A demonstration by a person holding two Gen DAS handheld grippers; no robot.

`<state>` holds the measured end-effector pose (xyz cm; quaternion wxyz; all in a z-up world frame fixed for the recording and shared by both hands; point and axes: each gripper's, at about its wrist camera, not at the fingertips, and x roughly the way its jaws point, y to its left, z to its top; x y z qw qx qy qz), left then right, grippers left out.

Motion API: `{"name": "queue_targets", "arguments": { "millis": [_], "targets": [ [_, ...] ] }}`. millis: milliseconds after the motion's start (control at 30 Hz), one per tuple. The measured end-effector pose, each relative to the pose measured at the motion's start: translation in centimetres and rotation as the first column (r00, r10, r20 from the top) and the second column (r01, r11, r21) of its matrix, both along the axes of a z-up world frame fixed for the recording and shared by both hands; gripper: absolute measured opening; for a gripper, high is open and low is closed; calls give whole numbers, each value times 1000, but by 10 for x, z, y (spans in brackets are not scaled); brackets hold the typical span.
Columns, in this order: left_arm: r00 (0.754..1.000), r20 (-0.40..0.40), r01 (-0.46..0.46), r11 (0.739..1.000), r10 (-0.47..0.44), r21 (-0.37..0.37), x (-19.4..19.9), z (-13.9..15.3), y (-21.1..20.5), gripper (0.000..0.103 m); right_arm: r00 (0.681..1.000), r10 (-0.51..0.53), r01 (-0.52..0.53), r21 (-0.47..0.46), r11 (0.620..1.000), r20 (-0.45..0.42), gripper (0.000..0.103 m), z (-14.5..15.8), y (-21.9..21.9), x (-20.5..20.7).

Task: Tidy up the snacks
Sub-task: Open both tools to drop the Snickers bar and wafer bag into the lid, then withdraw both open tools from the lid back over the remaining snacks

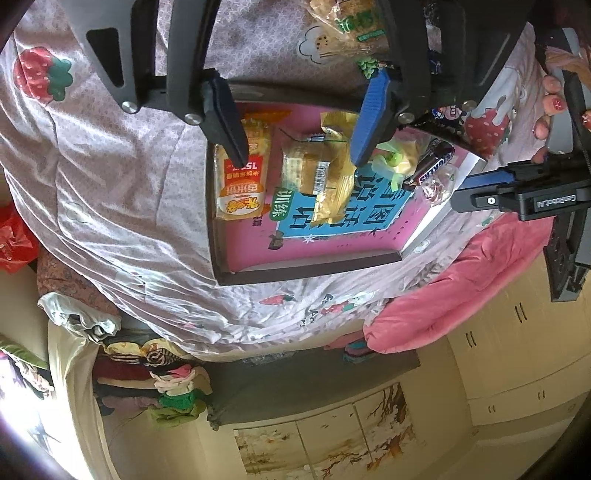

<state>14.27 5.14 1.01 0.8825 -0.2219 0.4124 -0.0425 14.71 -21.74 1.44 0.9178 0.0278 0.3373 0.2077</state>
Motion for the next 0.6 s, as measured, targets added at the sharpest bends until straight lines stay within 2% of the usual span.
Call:
{"name": "queue_targets", "arguments": {
  "millis": [600],
  "targets": [
    [999,16,34,999,-34,-23,-20,9,-3,77,1000,-5,5,2,1000,24,70,8,-2,-7]
  ]
}}
